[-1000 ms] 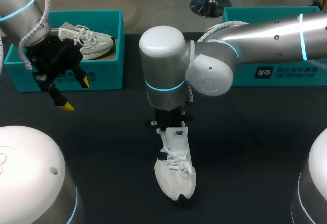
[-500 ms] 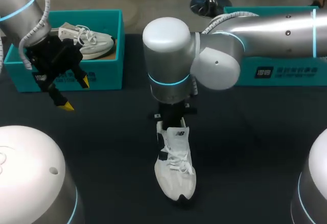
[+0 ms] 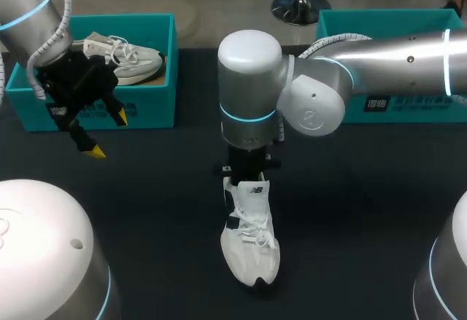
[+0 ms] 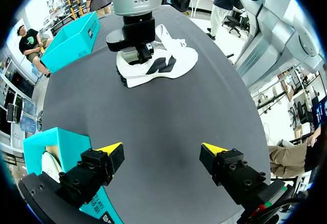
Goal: Take the shoe out of the shoebox, open the shoe tongue, remove and reinsert the insole, then place the shoe into the shoebox
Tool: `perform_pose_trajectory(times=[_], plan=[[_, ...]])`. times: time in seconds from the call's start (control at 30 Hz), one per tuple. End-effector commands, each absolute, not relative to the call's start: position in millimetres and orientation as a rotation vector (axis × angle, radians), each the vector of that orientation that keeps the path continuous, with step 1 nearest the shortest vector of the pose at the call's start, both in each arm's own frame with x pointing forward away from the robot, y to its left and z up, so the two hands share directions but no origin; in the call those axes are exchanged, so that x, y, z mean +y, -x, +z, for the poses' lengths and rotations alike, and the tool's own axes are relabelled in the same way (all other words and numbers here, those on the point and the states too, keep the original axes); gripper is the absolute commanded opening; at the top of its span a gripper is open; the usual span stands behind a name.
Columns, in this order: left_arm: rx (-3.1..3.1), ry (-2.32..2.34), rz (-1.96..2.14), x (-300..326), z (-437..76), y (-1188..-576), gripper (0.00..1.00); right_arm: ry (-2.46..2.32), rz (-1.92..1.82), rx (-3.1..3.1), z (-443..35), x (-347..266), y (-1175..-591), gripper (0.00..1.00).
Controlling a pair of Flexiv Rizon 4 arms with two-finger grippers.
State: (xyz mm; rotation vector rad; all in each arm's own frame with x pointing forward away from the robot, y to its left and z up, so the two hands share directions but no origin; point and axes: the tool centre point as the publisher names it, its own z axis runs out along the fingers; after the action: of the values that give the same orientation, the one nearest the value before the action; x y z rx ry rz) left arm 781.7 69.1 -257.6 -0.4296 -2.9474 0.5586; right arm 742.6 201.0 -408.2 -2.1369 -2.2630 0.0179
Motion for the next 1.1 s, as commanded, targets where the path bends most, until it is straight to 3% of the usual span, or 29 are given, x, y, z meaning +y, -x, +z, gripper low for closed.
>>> perform_pose_trajectory(times=[0.03,0.5,1.1], plan=[[-2.947,0.430,0.554,69.2,-257.4,-781.8,1.00,2.143,-0.006,-2.257,-416.1,198.5,-740.0,0.00],[-2.947,0.430,0.554,69.2,-257.4,-781.8,1.00,2.161,-0.035,-2.279,-364.6,187.1,-748.4,0.00],[-2.947,0.430,0.554,69.2,-257.4,-781.8,1.00,2.136,0.051,-2.199,-365.1,189.1,-718.8,0.00]])
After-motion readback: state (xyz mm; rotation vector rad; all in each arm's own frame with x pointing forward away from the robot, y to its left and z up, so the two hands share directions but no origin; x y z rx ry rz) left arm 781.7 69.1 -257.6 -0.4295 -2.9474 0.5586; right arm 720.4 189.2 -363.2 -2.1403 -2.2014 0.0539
